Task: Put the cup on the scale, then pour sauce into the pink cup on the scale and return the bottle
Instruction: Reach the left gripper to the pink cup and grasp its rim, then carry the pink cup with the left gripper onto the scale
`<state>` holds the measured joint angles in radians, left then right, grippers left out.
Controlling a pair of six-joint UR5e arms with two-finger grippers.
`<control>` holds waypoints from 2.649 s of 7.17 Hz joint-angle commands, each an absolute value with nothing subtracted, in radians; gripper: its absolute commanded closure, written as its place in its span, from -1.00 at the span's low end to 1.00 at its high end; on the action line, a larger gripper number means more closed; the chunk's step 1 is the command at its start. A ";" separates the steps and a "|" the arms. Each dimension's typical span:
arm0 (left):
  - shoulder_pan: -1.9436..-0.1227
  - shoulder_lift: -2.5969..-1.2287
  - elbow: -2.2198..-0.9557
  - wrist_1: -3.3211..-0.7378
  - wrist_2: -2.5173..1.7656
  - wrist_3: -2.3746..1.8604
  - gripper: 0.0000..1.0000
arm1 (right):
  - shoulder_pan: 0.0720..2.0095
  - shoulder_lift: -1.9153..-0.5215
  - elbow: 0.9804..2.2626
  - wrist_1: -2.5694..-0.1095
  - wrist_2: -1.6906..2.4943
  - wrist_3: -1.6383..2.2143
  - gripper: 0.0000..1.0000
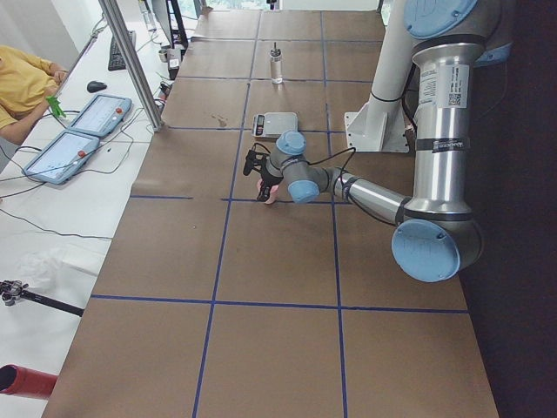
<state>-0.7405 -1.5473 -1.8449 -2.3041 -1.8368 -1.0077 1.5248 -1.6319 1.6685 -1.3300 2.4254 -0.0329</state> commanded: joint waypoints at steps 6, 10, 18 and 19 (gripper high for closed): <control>-0.715 -1.554 -1.859 -2.299 -1.818 -1.003 1.00 | 1.526 -1.647 1.678 -1.330 2.427 -0.034 -1.00; -0.715 -1.789 -1.862 -2.046 -1.816 -1.008 1.00 | 1.526 -1.647 1.680 -1.330 2.427 -0.034 -1.00; -0.510 -2.279 -1.715 -1.692 -1.701 -1.221 1.00 | 1.526 -1.647 1.675 -1.330 2.427 -0.032 -1.00; -0.479 -2.281 -1.713 -1.692 -1.681 -1.221 1.00 | 1.526 -1.647 1.677 -1.330 2.427 -0.031 -1.00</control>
